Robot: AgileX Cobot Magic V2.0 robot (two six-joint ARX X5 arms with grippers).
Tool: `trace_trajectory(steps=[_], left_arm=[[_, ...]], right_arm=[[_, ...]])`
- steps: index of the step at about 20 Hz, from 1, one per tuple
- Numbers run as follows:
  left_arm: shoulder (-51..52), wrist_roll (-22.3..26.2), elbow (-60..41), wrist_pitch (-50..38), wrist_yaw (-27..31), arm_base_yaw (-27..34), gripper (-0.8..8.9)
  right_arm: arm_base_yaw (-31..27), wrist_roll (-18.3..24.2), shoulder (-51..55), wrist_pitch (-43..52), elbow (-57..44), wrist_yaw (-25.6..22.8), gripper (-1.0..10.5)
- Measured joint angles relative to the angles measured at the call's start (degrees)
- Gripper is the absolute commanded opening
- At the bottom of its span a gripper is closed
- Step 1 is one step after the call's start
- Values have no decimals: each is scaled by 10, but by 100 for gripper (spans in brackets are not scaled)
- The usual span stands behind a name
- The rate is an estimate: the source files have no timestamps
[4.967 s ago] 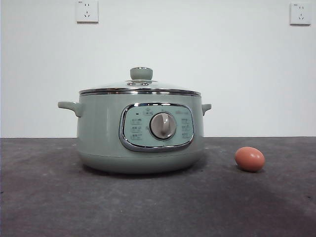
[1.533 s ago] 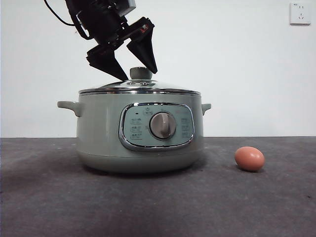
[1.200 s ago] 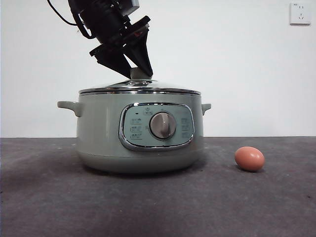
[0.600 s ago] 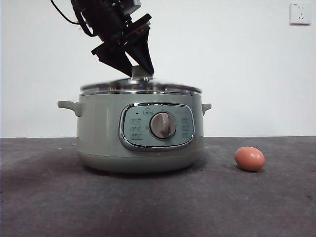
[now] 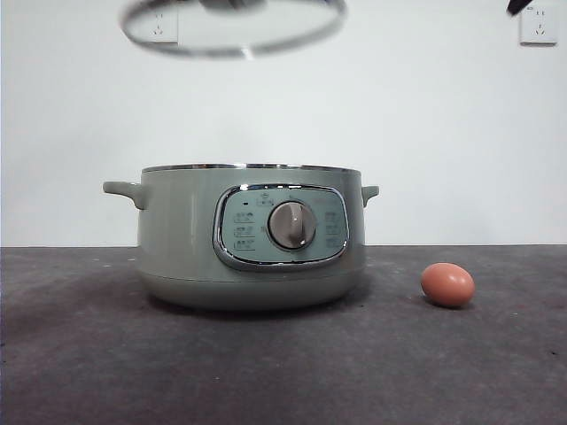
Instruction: Pick up the egg,open the lid,put the egg in the pot,close the lid
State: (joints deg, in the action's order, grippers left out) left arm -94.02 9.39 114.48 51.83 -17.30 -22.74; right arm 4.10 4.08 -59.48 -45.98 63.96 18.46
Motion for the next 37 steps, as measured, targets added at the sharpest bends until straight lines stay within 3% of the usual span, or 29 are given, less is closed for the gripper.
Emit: trace_trajectory(steps=[10, 19, 23, 28, 33, 37], left_arm=[[166, 0, -5, 134, 28, 71, -6], [370, -20, -276, 104, 28, 71, -6], [445, -38, -336, 103, 29, 71, -6], [492, -52, -337, 115, 61, 71, -6], [503, -56, -337, 130, 69, 71, -7], [502, -56, -337, 130, 73, 71, -7]], right_arm=[[46, -5, -204, 115, 0, -7, 598], [105, 2, -350, 160, 1, -92, 595], [105, 3, -393, 164, 1, -95, 592], [107, 3, -418, 172, 1, -95, 222], [112, 3, -419, 159, 1, -95, -21], [112, 2, -419, 155, 2, -93, -16]])
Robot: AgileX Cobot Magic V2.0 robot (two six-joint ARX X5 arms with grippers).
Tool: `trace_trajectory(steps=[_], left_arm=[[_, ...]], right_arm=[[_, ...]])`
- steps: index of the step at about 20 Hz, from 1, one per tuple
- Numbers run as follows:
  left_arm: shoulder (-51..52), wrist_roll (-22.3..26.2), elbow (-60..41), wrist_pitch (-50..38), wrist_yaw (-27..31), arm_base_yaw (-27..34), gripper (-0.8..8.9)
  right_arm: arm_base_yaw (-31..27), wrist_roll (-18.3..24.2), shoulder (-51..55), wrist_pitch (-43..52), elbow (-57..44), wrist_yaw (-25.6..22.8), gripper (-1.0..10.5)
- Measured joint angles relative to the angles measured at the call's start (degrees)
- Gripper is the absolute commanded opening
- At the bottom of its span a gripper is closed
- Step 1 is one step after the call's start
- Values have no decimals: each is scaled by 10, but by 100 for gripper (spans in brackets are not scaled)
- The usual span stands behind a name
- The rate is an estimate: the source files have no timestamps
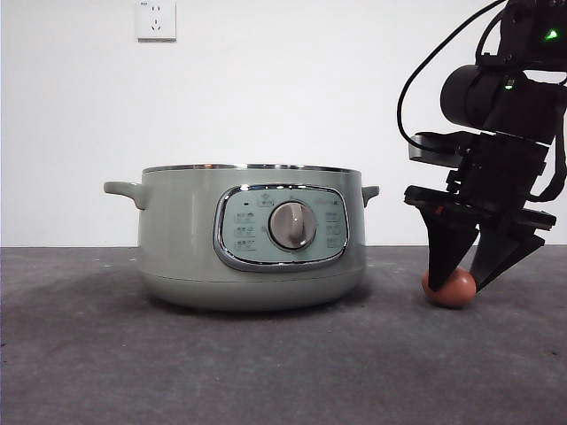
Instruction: Pick up the egg,open the lid,put the egg in the pot,close the lid
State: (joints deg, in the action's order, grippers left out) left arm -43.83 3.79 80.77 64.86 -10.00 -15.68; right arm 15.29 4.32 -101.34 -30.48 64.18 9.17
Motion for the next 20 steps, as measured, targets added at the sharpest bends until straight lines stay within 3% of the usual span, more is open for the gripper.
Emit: trace_trajectory(steps=[7, 11, 15, 20], left_arm=[[1, 0, 0, 0, 0, 0, -7], [1, 0, 0, 0, 0, 0, -7], [1, 0, 0, 0, -2, 0, -7], [1, 0, 0, 0, -5, 0, -7]], right_arm=[[0, -7, 138, -30, 4, -2, -16], [16, -9, 197, -53, 59, -3, -16], [83, -11, 185, -57, 184, -3, -17], [161, -11, 66, -67, 341, -15, -17]])
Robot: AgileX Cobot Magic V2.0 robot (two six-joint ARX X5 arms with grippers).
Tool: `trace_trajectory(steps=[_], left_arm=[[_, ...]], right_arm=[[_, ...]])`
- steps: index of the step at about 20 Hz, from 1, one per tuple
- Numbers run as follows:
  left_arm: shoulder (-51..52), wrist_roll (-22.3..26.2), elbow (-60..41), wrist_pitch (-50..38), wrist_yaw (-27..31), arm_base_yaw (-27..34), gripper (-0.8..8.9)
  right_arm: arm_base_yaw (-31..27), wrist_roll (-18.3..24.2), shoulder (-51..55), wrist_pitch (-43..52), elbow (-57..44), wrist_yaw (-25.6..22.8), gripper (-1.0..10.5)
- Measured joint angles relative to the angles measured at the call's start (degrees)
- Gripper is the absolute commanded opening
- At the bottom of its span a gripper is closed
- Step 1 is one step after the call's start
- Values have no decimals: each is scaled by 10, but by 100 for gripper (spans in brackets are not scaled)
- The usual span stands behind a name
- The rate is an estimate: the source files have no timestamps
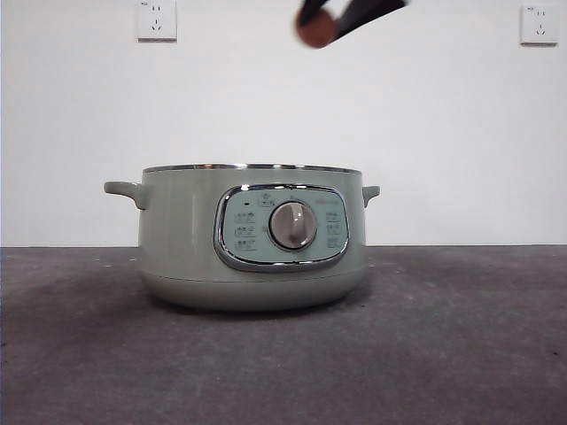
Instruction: Pick up the egg,open the lid,put the egg in the pot,close the lid
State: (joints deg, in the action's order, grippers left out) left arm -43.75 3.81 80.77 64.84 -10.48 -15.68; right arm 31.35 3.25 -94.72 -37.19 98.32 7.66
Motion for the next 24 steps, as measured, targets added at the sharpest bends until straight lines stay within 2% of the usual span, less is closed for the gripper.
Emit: trace_trajectory(steps=[6, 11, 24], left_arm=[[0, 0, 0, 8, 0, 0, -7], [0, 0, 0, 16, 0, 0, -7], [0, 2, 0, 16, 0, 0, -7]], right_arm=[[32, 9, -184, -64, 140, -8, -17], [38, 16, -270, -87, 154, -13, -17], [50, 42, -325, -152, 157, -32, 3]])
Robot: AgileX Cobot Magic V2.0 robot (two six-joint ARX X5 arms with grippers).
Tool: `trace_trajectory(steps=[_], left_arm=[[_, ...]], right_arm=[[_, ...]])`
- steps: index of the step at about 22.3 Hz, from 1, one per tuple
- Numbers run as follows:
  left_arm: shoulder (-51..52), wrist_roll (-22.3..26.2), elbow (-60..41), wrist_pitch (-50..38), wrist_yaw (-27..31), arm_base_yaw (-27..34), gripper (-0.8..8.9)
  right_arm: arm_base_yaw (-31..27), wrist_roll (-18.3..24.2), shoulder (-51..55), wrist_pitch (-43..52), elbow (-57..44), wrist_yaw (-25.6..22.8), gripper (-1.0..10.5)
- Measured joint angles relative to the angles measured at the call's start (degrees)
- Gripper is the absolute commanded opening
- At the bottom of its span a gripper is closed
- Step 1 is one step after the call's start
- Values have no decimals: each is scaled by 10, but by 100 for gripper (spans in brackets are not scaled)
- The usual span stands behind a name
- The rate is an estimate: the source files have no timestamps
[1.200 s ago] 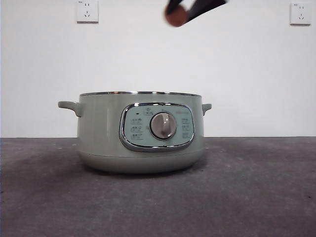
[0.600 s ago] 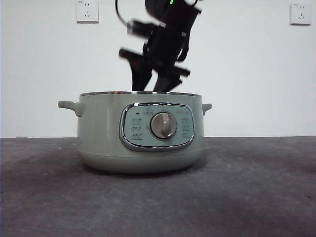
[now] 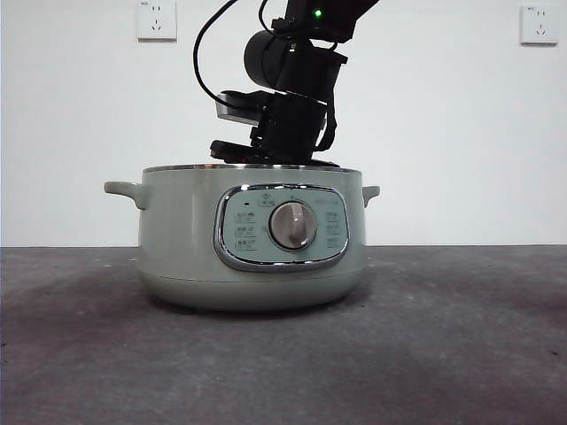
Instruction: Pick up the egg,open the lid,put the egg in the pot,close the lid
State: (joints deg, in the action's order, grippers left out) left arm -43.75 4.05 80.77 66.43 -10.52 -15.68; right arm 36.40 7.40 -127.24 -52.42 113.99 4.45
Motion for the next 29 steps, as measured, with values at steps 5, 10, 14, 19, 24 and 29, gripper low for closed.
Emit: trace_trajectory(steps=[5, 10, 14, 19, 24, 29], left_arm=[[0, 0, 0, 0, 0, 0, -7], [0, 4, 0, 0, 0, 0, -7], [-17, 13, 0, -24, -1, 0, -7], [-58, 16, 0, -57, -47, 0, -7], [-103, 20, 0, -120, -76, 0, -7], [-149, 20, 0, -164, -93, -14, -7]], right_arm=[[0, 0, -7, -22, 24, 0, 457], [1, -1, -9, -165, 226, 14, 439], [1, -16, -5, -252, 428, 14, 437], [0, -22, 93, -252, 443, -31, 437], [1, -23, 221, -252, 409, -31, 436], [1, -22, 339, -252, 304, -32, 436]])
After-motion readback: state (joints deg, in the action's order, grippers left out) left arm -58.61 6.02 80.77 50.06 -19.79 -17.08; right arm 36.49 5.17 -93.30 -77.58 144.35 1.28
